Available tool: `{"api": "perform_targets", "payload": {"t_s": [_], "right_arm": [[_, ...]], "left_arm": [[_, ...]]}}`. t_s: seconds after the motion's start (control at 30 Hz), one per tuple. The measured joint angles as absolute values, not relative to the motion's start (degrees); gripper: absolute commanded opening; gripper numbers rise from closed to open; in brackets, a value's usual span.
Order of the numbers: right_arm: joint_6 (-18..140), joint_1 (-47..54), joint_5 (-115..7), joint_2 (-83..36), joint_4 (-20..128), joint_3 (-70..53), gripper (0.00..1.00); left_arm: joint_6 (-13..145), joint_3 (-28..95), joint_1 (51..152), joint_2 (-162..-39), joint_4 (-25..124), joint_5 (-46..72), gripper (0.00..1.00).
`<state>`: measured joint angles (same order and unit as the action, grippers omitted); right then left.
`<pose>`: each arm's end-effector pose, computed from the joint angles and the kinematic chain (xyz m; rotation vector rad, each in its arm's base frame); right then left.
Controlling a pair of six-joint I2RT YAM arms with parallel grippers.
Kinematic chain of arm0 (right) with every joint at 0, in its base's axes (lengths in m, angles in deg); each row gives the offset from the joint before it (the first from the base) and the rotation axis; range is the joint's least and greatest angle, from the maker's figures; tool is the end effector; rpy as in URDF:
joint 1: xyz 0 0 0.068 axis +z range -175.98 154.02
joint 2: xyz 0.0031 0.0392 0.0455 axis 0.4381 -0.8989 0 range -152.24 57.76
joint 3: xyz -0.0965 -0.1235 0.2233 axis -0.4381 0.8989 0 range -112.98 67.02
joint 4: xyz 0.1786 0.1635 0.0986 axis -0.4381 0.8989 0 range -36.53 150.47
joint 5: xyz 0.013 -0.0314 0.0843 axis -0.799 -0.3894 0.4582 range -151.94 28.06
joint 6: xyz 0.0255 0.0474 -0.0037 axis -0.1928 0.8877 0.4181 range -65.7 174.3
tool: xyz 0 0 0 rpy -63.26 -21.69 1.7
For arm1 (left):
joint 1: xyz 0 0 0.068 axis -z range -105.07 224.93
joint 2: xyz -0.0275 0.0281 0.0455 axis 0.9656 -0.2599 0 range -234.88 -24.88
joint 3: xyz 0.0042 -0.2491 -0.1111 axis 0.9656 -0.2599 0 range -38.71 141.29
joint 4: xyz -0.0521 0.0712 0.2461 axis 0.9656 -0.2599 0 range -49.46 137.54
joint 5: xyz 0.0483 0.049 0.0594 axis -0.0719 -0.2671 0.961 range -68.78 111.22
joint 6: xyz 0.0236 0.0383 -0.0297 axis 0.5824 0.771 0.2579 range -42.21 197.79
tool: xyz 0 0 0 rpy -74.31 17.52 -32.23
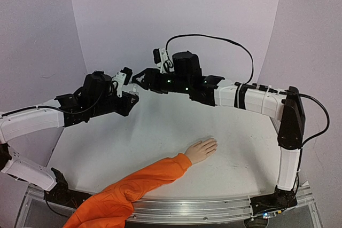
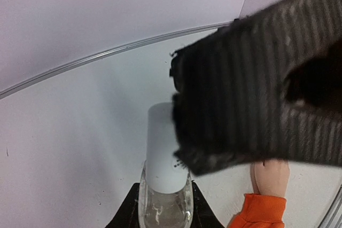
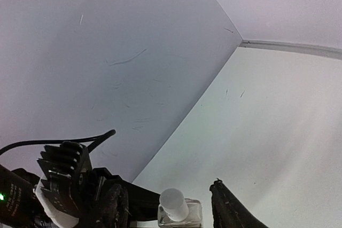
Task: Paint the nails
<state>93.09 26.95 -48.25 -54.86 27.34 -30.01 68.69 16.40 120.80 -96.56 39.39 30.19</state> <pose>0.2828 0.3884 0.3689 -0.4132 1.5110 1.4682 0.2046 -0.2028 0.3062 0.5416 1.9523 -0.4575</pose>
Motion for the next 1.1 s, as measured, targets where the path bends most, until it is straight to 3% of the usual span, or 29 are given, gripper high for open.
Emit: {"api": "perform_targets", "payload": {"t_s": [0.23,0.77,0.93,1.1], "right_arm": [[93.3,28.5,-51.1,-55.8,29.7,-31.0,0.44],[91.7,28.7,-51.2,-57.8,30.6,-32.4,0.00],[87.4,28.1,-48.9,-55.2,27.5,-27.6,0.00],[81.3,26.4,-35.7,-47.2,19.4,-16.1,0.00]], "left_arm": [[68.6,18.4,121.0,-97.5,38.7,30.9,0.00],[68.2,19.0,121.2,-97.7,36.5,30.1,0.00],[67.1,19.0,121.0,-97.4,36.1,25.7,0.00],[66.8,19.1,118.9,-94.3,35.1,5.8,0.00]]}}
